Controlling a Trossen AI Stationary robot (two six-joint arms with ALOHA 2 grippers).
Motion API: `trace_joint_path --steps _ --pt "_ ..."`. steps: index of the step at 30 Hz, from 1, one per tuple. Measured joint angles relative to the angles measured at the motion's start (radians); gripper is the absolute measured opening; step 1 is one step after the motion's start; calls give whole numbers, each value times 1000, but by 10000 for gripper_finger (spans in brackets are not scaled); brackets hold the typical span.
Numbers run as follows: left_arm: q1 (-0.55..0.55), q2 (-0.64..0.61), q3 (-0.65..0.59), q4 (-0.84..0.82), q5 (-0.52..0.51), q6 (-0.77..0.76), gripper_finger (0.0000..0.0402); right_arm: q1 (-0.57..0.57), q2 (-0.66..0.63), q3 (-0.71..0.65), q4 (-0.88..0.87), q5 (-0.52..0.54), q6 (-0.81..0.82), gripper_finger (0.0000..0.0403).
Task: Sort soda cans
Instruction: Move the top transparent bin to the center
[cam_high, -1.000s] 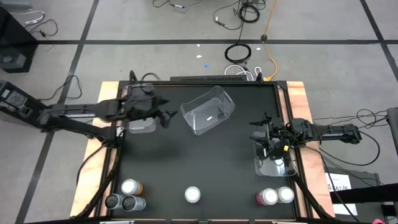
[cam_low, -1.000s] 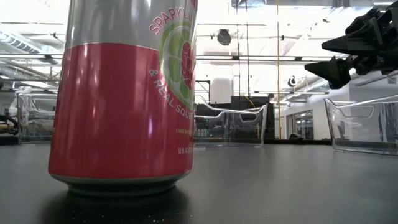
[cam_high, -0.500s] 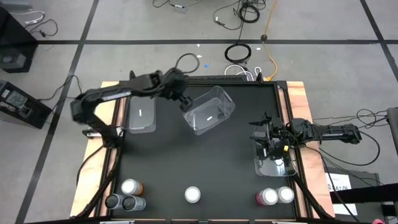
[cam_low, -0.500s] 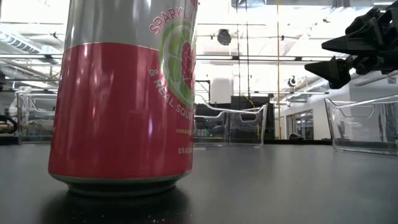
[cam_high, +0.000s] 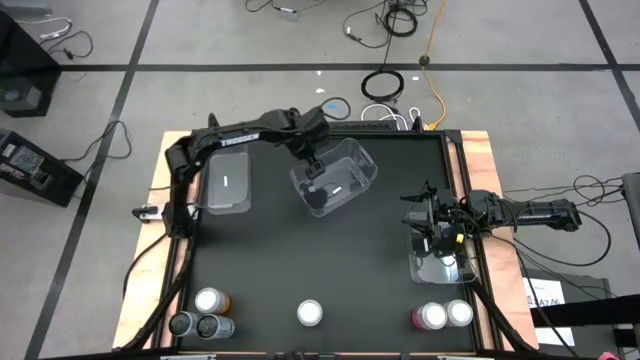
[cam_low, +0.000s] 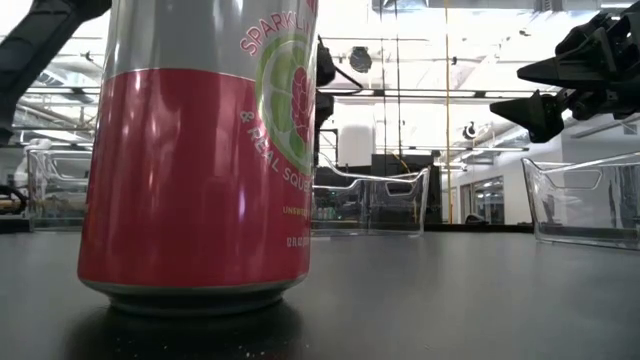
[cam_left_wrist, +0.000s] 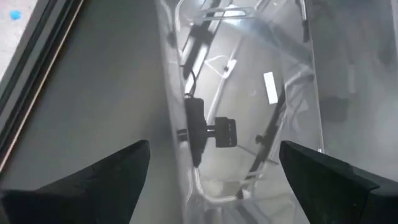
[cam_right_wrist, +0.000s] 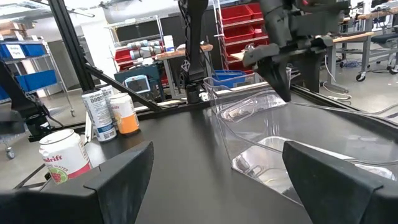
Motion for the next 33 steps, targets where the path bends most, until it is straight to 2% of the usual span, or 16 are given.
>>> trace_joint_path --steps 7,10,16,21,26,33 --pt "4 87 22 -3 -40 8 366 0 0 0 0 0 0 350" --pt "5 119 22 -3 -70 -9 347 0 0 0 0 0 0 350" --pt "4 150 22 -8 -82 -45 251 0 0 0 0 0 0 350" --pt "2 150 22 -10 -78 -152 142 0 0 0 0 0 0 350" --pt "-7 150 22 -30 -8 -268 24 0 0 0 0 0 0 350" --pt "-58 149 22 -59 7 -506 9 0 0 0 0 0 0 350"
